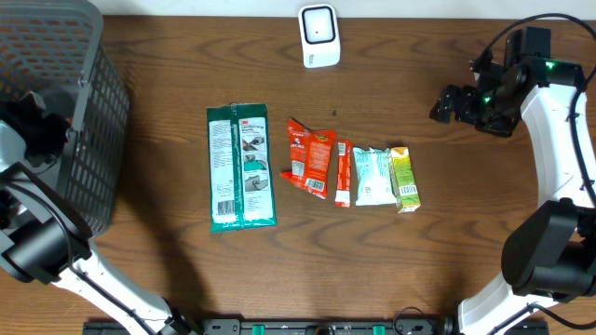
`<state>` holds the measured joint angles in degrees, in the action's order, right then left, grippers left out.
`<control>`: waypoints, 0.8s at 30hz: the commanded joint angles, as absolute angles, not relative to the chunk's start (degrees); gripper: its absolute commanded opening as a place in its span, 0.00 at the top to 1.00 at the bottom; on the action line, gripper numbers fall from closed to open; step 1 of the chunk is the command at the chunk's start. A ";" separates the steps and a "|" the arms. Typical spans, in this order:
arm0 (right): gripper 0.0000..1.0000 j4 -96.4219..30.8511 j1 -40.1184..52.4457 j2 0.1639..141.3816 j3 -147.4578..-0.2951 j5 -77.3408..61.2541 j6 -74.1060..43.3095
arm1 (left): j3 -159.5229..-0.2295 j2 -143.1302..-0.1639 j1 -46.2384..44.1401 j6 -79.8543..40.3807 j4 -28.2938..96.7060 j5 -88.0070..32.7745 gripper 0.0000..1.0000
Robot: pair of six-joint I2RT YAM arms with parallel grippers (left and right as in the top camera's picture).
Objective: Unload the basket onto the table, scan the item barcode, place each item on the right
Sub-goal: 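Reach the left gripper into the basket toward the orange Enjoy box, then grasp the orange Enjoy box with the left gripper and lift it out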
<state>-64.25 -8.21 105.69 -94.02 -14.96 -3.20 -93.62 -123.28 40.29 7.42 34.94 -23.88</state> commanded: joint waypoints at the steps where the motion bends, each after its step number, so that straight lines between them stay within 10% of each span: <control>1: 0.01 -64.25 -8.49 105.32 -94.28 -14.83 -2.70 | -93.45 -118.54 40.34 6.15 35.22 -22.13 0.65; 24: 0.01 -64.23 -8.47 105.32 -94.28 -14.83 -2.70 | -93.45 -85.86 25.10 -9.82 43.70 17.30 0.67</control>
<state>-64.25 -8.21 105.69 -94.02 -14.94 -3.20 -93.30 -92.66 29.95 -7.38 42.11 10.72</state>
